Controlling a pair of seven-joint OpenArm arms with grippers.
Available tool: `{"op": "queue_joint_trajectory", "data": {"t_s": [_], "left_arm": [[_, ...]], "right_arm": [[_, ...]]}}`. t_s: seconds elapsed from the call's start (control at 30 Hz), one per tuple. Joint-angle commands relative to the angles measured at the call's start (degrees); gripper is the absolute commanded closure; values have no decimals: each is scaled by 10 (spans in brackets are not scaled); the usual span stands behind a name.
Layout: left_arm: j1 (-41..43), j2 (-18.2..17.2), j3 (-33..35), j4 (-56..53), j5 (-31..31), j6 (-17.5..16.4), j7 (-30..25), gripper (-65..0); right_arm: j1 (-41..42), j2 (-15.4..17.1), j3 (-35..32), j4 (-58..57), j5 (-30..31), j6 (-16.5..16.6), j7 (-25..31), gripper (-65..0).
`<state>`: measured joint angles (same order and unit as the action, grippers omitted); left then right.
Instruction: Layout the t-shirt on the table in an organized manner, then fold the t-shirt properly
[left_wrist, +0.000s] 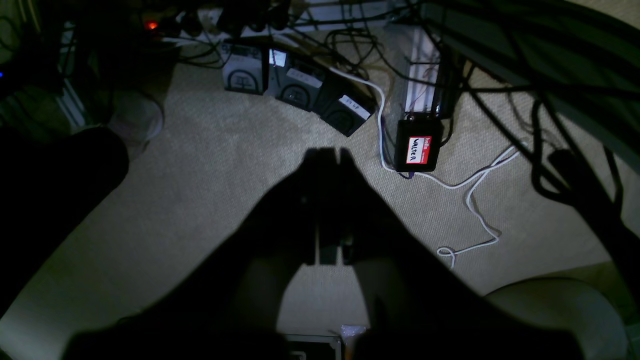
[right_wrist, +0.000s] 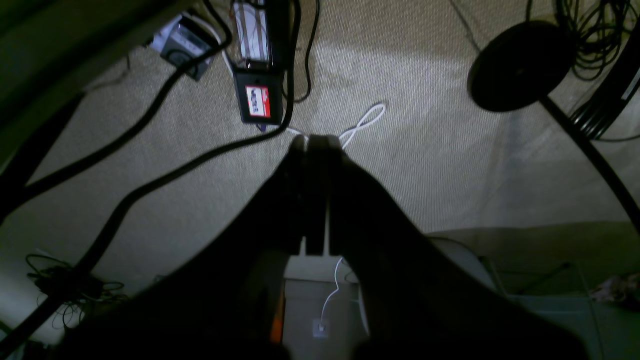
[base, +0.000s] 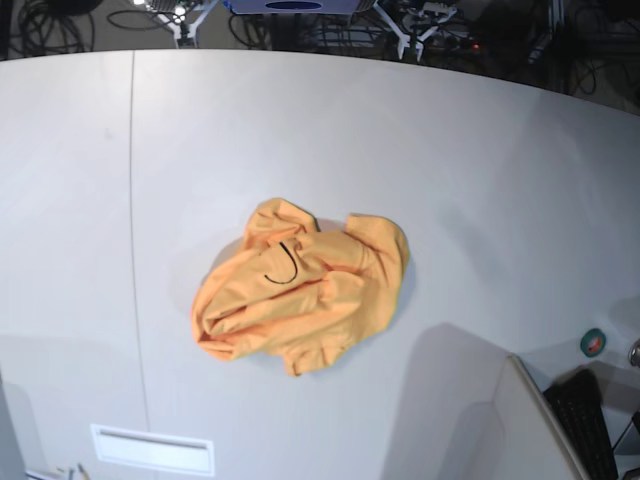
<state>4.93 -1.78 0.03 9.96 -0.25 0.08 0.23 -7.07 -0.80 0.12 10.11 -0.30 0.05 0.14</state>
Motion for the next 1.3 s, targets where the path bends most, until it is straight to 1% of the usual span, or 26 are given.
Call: {"op": "queue_joint_trajectory", "data": {"t_s": [0.0, 0.07, 0.1, 0.13, 0.17, 0.23, 0.27, 0.3, 0.37, 0.47, 0.53, 0.57, 0.6, 0.63, 0.67, 1.27], "left_arm": [[2, -1, -1, 0, -1, 3, -2, -7], [2, -1, -1, 0, -1, 3, -2, -20], [2, -1, -1, 0, -1, 3, -2, -64], [2, -1, -1, -2, -1, 3, -2, -128], [3, -1, -1, -2, -1, 3, -2, -209], [7, -1, -1, -1, -1, 3, -2, -319], [7, -1, -1, 0, -1, 3, -2, -359], [7, -1, -1, -1, -1, 3, -2, -367], [8, -1, -1, -2, -1, 3, -2, -352], [8, -1, -1, -2, -1, 3, -2, -285], [8, -1, -1, -2, -1, 3, -2, -206], [8, -1, -1, -2, -1, 3, -2, -156], [8, -1, -1, -3, -1, 3, -2, -94], [8, -1, -1, -3, -1, 3, -2, -15], [8, -1, -1, -3, -1, 3, -2, 0], [10, -2, 6, -1, 5, 2, -2, 0]], "right_arm": [[-3, 1, 0, 0, -1, -1, 0, 0], [-4, 1, 0, 0, -1, -1, 3, 0], [-4, 2, 0, 1, -1, -1, 3, 0], [-4, 2, 0, 1, -1, -1, 3, 0], [-4, 2, 0, 1, -1, -1, 3, 0], [-4, 2, 0, 1, -1, -1, 3, 0], [-4, 4, 0, 1, -1, -1, 3, 0], [-4, 8, 0, 1, -1, -1, 3, 0], [-4, 11, 1, 1, -1, -1, 3, 0], [-4, 13, 1, 4, -1, -1, 3, 0], [-4, 13, -1, 4, -2, -1, 3, 0], [-4, 13, -2, 4, -2, -1, 3, 0], [-5, 13, -2, 4, -2, -1, 3, 0], [-5, 13, -2, 4, -2, -1, 3, 0], [-5, 13, -2, 4, -1, -1, 3, 0], [-5, 13, -3, 4, -3, -1, 3, 0]]}}
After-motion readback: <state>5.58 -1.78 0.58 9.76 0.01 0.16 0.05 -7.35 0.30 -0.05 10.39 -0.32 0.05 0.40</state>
